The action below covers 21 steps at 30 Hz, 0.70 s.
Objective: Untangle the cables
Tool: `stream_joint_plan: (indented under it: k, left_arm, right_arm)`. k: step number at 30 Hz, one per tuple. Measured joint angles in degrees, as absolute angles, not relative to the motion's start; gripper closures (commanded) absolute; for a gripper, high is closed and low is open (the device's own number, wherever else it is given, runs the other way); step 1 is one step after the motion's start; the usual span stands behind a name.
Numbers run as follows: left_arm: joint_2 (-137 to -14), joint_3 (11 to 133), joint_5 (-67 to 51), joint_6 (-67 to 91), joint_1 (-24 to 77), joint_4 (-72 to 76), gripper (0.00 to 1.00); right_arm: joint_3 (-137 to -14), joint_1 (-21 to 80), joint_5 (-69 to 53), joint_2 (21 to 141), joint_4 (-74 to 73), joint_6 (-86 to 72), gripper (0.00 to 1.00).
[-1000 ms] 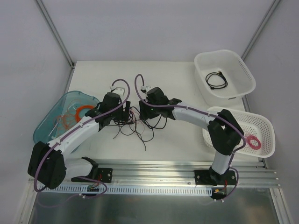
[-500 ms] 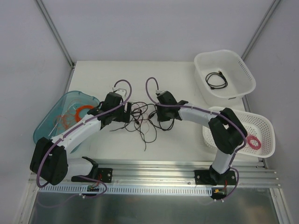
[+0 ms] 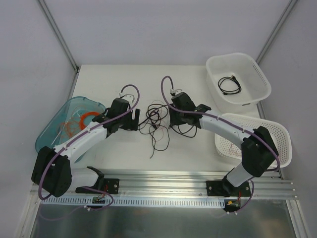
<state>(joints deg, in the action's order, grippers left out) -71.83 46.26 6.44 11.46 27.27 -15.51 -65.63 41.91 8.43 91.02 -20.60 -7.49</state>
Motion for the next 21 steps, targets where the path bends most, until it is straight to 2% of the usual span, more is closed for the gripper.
stream_joint_plan:
  k: [7, 21]
  left_arm:
    - [-71.4, 46.3, 6.5, 11.5, 27.3, -15.5, 0.16]
    - [-68.7, 46.3, 8.0, 11.4, 27.2, -15.6, 0.13]
  right_arm:
    - [-68.0, 43.1, 8.7, 88.7, -17.5, -8.6, 0.62]
    - [-69.4, 40.9, 10.3, 103.0, -9.5, -16.7, 0.66]
